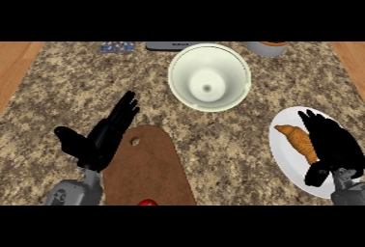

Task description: Pick the croissant from the plate and place it in the bowl

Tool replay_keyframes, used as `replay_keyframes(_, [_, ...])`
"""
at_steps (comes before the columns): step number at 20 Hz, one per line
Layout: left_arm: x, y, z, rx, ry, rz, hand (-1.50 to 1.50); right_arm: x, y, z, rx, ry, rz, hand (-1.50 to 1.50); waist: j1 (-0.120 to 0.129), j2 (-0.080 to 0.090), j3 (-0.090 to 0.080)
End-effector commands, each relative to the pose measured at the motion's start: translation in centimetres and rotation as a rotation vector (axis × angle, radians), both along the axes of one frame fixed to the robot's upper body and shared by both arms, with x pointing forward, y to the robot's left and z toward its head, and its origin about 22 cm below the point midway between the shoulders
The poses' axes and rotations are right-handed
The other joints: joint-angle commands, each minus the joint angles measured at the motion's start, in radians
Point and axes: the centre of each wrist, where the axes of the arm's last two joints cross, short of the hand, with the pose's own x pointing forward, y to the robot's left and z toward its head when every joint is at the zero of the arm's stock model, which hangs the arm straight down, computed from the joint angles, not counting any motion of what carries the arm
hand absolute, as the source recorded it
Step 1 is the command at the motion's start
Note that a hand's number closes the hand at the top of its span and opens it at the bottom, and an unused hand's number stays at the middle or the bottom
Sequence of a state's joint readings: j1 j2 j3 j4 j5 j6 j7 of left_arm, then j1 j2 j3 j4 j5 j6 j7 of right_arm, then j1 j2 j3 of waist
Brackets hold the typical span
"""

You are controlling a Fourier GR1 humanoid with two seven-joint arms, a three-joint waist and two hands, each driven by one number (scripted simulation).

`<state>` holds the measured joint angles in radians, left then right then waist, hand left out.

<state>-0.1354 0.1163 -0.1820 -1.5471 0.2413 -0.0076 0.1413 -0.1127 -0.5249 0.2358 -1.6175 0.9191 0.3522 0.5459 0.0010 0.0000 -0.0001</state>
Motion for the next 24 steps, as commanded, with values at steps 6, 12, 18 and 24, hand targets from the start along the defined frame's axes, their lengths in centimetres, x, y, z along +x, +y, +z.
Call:
replay_keyframes(6, [-0.6,2.1,1.2,0.015,0.003,0.002,0.0,0.4,-1.2,-2.9,-0.029,0.001,0.014,-1.5,0.001,0.0,0.0])
replay_keyframes(12, [0.3,0.4,0.6,0.012,0.006,-0.011,0.0,0.4,-1.5,-4.6,-0.025,-0.015,0.015,-1.5,-0.001,0.0,0.0])
replay_keyframes(18, [0.0,0.6,0.9,0.01,-0.008,-0.022,0.0,0.7,-0.5,-6.0,-0.013,-0.04,-0.001,-1.5,0.0,0.0,0.0])
replay_keyframes(24, [-0.3,1.0,0.2,0.0,0.012,-0.007,0.0,2.2,-1.7,-7.9,-0.011,-0.059,-0.021,-1.5,0.002,0.001,0.0])
